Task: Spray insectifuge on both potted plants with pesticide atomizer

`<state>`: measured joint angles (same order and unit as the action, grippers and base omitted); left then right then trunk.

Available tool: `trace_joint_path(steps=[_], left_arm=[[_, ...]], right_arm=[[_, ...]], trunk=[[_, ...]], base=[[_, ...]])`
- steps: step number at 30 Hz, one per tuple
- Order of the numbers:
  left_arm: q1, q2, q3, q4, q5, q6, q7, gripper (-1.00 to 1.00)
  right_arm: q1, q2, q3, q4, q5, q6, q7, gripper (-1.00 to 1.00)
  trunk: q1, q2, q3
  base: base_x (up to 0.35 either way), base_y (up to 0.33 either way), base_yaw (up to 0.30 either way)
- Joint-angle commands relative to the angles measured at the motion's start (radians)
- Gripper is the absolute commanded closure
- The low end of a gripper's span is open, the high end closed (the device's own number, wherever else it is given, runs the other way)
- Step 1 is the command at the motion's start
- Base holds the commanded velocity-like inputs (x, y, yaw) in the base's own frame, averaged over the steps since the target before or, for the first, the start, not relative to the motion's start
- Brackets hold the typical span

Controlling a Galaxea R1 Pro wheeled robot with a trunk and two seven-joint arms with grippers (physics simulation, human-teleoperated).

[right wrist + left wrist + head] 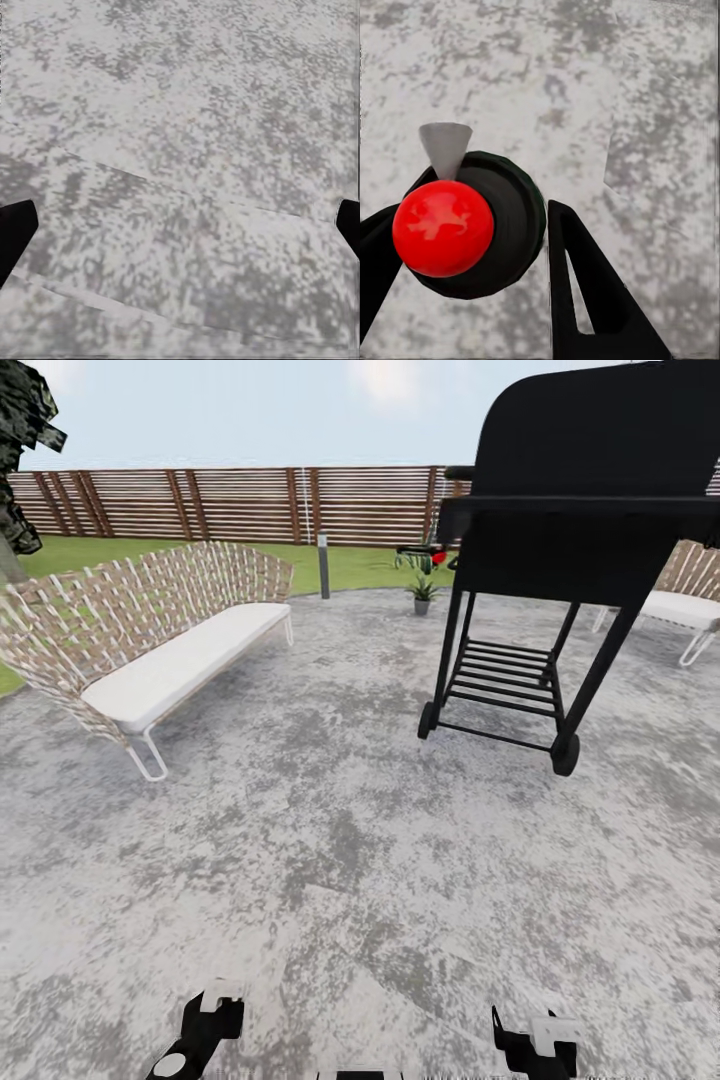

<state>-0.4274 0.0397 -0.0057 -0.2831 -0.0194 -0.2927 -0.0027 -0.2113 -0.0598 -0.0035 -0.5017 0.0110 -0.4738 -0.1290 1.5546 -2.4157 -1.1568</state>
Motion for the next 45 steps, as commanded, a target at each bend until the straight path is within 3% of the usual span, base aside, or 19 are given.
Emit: trace_joint_path(steps=[1,27,45], left_arm=[[-0.001,0.0,0.0,0.001,-0.002,-0.003,0.0,1.0],[-0.001,-0.001,0.0,0.001,-0.002,-0.003,0.0,1.0],[-0.001,-0.001,0.0,0.001,-0.001,-0.003,0.0,1.0]], right_arm=[[0.0,0.0,0.0,0.001,0.001,-0.003,-0.003,-1.0],[0.0,0.0,0.0,0.001,0.001,-0.002,-0.003,-1.0],[0.0,0.0,0.002,0.002,0.001,-0.003,-0.003,-1.0]], trunk=[[-0.001,0.0,0.001],[-0.001,0.0,0.034],[-0.001,0.0,0.059]], base=[[-0.235,-0.169,0.16],[-0.247,-0.165,0.154],[-0.333,0.01,0.132]])
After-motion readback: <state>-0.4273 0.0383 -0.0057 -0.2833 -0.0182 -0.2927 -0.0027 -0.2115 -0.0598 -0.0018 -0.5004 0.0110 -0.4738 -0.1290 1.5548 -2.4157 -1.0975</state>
